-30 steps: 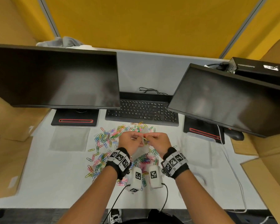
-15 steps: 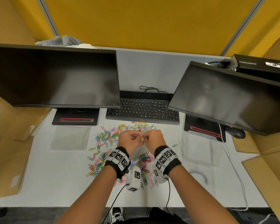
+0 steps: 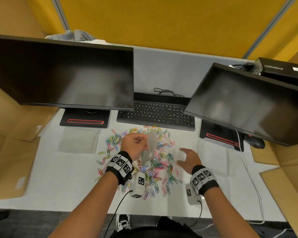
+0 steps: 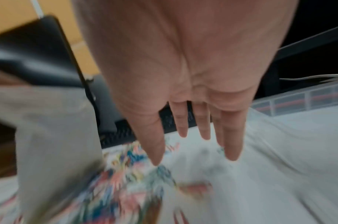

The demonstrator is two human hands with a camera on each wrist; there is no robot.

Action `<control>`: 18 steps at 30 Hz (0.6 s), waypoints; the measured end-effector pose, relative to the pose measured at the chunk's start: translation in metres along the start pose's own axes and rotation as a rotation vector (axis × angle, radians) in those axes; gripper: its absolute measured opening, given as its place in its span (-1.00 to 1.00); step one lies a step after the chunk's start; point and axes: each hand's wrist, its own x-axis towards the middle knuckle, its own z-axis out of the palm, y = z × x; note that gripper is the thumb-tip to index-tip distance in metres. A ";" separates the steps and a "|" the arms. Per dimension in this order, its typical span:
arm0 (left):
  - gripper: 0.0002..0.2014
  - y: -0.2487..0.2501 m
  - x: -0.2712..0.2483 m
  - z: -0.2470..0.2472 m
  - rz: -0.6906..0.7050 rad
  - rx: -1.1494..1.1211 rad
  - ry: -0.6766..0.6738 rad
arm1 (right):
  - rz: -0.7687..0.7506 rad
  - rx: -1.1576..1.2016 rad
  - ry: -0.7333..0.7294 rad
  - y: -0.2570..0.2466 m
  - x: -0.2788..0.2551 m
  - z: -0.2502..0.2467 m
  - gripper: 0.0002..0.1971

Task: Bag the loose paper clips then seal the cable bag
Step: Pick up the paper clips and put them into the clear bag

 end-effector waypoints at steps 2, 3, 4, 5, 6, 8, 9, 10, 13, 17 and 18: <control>-0.86 0.004 -0.002 -0.005 0.033 0.000 0.006 | 0.065 -0.142 -0.117 0.016 -0.002 0.023 -0.29; -0.86 0.006 -0.003 -0.007 0.044 -0.007 0.015 | 0.058 -0.179 -0.128 0.018 -0.005 0.033 -0.29; -0.85 0.008 -0.003 -0.009 0.050 -0.017 0.022 | 0.035 -0.197 -0.115 0.019 -0.006 0.042 -0.31; -0.86 0.010 -0.003 -0.011 0.056 -0.025 0.026 | 0.008 -0.203 -0.097 0.015 -0.009 0.049 -0.34; -0.88 0.011 -0.004 -0.013 0.062 -0.027 0.028 | -0.019 -0.200 -0.078 0.010 -0.011 0.054 -0.35; -0.89 0.012 -0.004 -0.015 0.075 -0.026 0.031 | -0.073 -0.201 -0.058 -0.004 -0.012 0.063 -0.35; -0.89 0.012 -0.004 -0.016 0.076 -0.025 0.032 | -0.101 -0.214 -0.069 -0.011 -0.012 0.068 -0.33; -0.89 0.011 -0.005 -0.016 0.073 -0.028 0.031 | -0.129 -0.244 -0.079 -0.018 -0.012 0.073 -0.32; -0.87 0.004 -0.006 -0.014 0.054 -0.034 0.025 | -0.203 -0.355 -0.015 -0.030 -0.008 0.082 -0.43; -0.88 -0.003 -0.009 -0.013 0.041 -0.008 0.007 | -0.305 -0.352 0.080 -0.025 0.002 0.081 -0.57; -0.88 -0.004 -0.010 -0.012 0.041 0.001 0.002 | -0.308 -0.325 0.095 -0.023 0.004 0.079 -0.64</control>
